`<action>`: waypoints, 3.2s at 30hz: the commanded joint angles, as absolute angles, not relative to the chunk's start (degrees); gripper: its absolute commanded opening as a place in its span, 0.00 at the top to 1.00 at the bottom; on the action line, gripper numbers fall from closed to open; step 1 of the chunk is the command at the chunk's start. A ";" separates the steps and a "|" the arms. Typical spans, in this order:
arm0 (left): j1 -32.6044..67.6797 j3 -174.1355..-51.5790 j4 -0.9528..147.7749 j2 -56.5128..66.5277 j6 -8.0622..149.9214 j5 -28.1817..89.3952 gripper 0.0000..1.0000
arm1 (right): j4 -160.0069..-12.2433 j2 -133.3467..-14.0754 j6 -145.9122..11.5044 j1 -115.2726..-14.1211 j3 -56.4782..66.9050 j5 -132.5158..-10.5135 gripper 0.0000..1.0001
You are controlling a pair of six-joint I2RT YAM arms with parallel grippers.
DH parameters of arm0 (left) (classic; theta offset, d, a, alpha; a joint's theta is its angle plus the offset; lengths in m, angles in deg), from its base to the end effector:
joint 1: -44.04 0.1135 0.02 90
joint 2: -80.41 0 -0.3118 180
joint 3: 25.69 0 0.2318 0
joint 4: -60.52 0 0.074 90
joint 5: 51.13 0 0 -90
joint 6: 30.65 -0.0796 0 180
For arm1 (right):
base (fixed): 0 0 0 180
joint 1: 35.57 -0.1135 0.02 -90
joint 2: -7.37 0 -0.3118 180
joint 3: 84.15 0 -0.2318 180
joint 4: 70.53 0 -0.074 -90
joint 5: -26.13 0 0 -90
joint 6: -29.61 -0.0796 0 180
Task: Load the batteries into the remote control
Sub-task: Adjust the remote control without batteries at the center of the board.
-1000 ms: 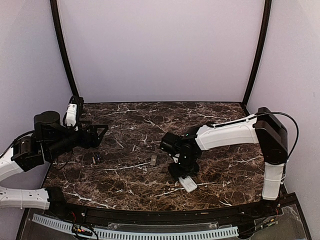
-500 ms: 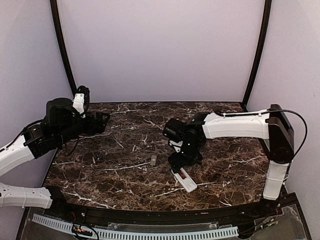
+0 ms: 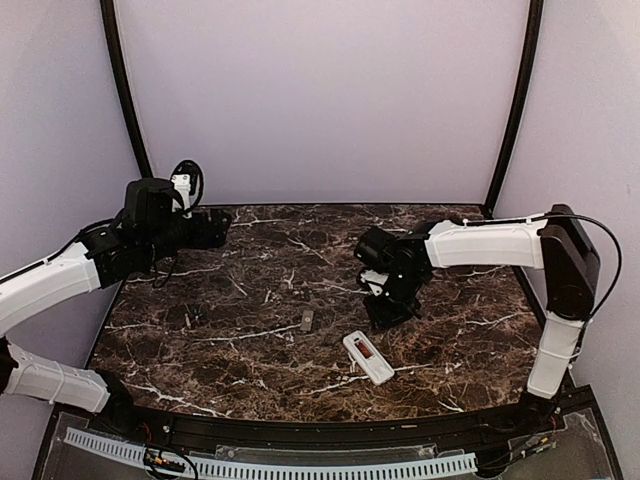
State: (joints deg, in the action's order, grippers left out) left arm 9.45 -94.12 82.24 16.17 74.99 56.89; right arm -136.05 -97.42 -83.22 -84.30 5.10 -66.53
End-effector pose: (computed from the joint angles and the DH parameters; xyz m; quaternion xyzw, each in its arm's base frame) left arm 0.2267 -0.1264 0.3662 0.0398 0.8010 -0.1334 0.5822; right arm 0.2296 0.2672 0.2078 -0.2252 0.9698 0.0719 0.0603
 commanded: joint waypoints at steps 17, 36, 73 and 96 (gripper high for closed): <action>16.15 -89.61 70.73 12.96 71.93 50.86 0.11 | -130.01 -104.65 -80.34 -82.77 6.98 -77.68 0.81; 16.26 -89.55 72.17 13.02 74.45 53.28 0.11 | -131.62 -106.85 -77.53 -84.65 1.05 -77.66 0.81; 16.88 -88.78 70.19 11.79 73.67 51.82 0.11 | -132.79 -94.08 -84.71 -78.05 14.21 -79.35 0.59; 16.88 -87.94 69.46 13.26 73.41 51.77 0.11 | -126.08 -97.02 -91.27 -90.21 19.39 -91.47 0.87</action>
State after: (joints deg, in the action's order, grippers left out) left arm 16.55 -89.13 70.80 11.75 73.96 52.32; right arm -129.34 -95.96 -88.18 -87.29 19.59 -87.49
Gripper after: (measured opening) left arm 0.888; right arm 0.133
